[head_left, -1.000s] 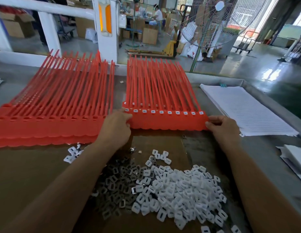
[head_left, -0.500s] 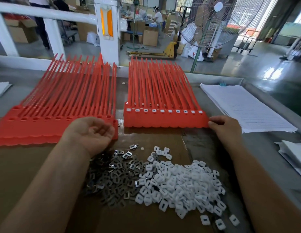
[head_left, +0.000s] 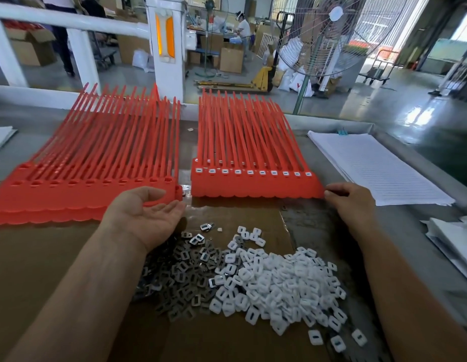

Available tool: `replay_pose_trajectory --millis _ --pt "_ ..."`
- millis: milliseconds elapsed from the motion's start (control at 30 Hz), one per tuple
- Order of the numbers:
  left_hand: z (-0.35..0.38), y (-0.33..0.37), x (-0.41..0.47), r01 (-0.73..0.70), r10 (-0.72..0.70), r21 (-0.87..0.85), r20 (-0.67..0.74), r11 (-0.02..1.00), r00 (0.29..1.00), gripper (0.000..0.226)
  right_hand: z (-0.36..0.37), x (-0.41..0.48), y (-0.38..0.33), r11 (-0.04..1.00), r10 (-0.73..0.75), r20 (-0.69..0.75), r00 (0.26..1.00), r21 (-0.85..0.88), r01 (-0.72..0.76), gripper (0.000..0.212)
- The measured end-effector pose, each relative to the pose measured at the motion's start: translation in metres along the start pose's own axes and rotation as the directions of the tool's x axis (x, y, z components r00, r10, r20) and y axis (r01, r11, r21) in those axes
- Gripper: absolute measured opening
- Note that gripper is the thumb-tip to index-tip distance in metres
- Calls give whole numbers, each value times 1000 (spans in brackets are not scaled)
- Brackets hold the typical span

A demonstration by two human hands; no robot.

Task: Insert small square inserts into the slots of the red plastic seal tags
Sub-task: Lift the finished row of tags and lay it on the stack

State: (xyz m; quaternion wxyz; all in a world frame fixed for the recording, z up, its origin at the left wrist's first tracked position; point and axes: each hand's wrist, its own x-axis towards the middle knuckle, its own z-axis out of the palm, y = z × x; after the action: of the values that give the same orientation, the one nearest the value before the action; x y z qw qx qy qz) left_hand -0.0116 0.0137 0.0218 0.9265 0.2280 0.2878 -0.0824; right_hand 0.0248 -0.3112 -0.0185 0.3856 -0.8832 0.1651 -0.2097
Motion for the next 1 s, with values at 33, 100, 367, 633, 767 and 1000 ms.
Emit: replay_pose_trajectory --millis 33,100,367,633,767,1000 --pt "-1 0 2 -9 9 14 1 1000 1000 33 0 0 1 1000 -4 0 1000 -8 4 17" --pt "-1 1 5 -58 57 41 10 997 998 11 1 1 1 1000 -14 -4 1000 -27 13 17" --pt "-4 21 22 -302 298 58 66 951 952 26 0 1 1 1000 -19 -9 1000 -26 19 17" --pt "-5 22 27 -456 434 151 161 877 887 22 -4 -2 -6 999 -43 -27 999 -4 43 18" --pt "-7 24 29 -627 592 210 208 750 779 24 -5 -5 -12 998 -69 -25 997 12 69 19" --pt "-10 24 33 -744 692 279 274 606 667 22 -7 -8 -19 997 -77 15 997 31 77 21"
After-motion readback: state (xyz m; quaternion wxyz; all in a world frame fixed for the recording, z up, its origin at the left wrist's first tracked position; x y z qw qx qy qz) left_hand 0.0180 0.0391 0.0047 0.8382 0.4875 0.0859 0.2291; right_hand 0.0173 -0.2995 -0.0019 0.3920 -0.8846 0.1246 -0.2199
